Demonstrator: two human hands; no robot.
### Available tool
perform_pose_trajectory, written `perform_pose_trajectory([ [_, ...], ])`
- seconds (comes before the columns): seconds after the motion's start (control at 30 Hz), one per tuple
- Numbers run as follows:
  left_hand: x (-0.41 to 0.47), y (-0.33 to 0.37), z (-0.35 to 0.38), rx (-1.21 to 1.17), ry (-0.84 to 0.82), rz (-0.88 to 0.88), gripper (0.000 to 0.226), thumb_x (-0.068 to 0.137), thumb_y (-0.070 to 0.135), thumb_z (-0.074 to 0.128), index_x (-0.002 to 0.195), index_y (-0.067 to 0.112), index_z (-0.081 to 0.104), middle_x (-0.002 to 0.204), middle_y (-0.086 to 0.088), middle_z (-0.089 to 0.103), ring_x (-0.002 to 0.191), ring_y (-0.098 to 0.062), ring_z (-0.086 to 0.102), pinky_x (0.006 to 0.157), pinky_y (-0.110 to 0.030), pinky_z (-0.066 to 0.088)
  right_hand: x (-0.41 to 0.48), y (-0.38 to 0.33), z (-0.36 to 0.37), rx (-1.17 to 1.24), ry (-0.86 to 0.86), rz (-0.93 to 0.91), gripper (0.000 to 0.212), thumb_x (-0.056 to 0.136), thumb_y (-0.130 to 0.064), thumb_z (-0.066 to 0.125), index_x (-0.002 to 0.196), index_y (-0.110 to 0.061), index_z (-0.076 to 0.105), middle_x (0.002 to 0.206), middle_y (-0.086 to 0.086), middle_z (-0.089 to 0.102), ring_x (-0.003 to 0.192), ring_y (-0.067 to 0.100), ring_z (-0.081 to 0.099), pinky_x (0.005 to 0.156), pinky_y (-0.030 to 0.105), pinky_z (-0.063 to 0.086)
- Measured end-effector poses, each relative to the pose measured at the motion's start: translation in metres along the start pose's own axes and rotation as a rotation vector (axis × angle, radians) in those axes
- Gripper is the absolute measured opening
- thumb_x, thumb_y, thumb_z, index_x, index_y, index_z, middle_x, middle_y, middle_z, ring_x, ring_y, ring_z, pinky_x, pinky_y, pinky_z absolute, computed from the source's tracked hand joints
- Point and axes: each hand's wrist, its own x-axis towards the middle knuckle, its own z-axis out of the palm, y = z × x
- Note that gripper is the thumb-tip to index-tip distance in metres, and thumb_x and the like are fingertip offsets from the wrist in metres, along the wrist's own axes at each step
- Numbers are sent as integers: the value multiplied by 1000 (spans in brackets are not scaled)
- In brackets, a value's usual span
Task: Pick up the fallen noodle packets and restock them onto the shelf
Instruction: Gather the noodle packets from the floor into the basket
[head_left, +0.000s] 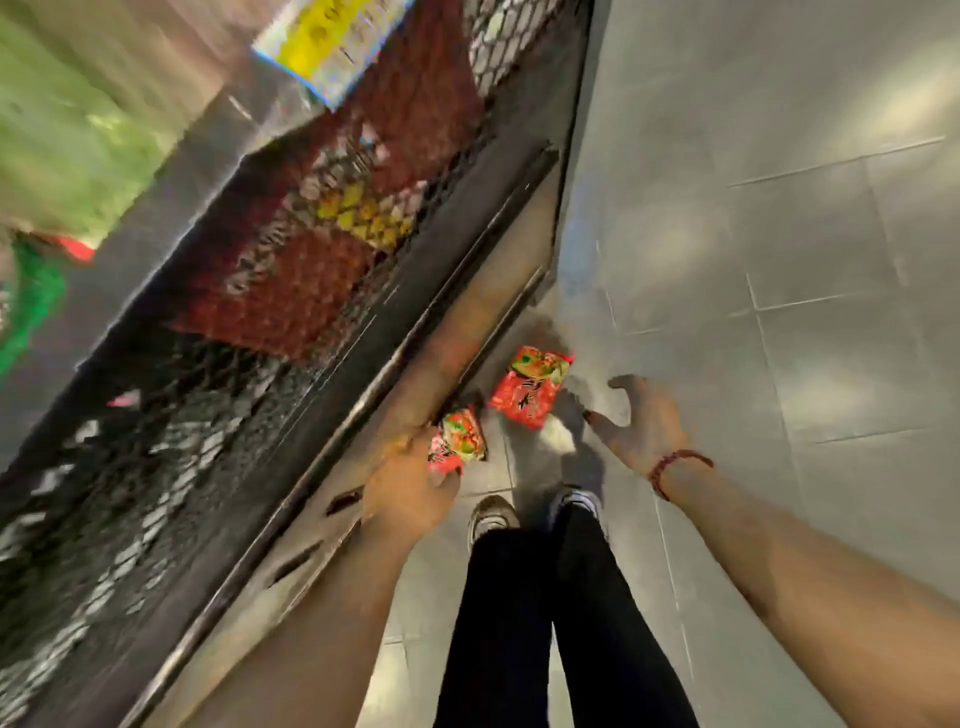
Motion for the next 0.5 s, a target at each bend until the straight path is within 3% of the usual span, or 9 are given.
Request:
perform_pose_trajectory([
  [0.07, 29, -9, 39, 24, -14, -4, 67, 76, 55, 49, 135, 25, 47, 131, -5, 54, 121, -29, 50, 98, -38, 45, 36, 17, 33, 51, 1, 32, 48, 84, -35, 69, 123, -10, 58, 127, 14, 58, 117, 32, 54, 96, 38, 44],
  [0.17, 84, -28, 105, -14, -29, 30, 67, 78, 45, 62, 140, 24, 46, 143, -2, 45, 131, -25, 41, 104, -38, 41, 87, 44, 85, 139, -24, 87, 56, 82, -41, 69, 129, -13, 54, 130, 10, 56, 119, 27, 53, 97, 35, 43],
  [0.3, 154, -58, 188, -4, 18, 105, 76, 67, 41, 67, 137, 16, 50, 137, -9, 51, 124, -32, 49, 103, -40, 43, 140, 78, 157, 232, 3, 120, 65, 79, -43, 73, 130, -10, 53, 129, 10, 58, 116, 27, 55, 95, 37, 46],
  [0.4, 190, -76, 231, -12, -17, 85, 84, 67, 29, 81, 141, 14, 45, 145, -10, 45, 127, -32, 44, 106, -44, 39, 168, 99, 200, 347, 47, 194, 65, 80, -46, 72, 131, -11, 51, 129, 6, 59, 115, 23, 57, 94, 35, 46],
  [0.5, 219, -97, 264, 52, -13, 93, 95, 66, 30, 85, 146, 14, 37, 150, -9, 38, 135, -30, 37, 111, -45, 34, 191, 114, 242, 445, 36, 266, 72, 78, -48, 75, 134, -12, 47, 129, 3, 57, 110, 19, 57, 85, 29, 47],
])
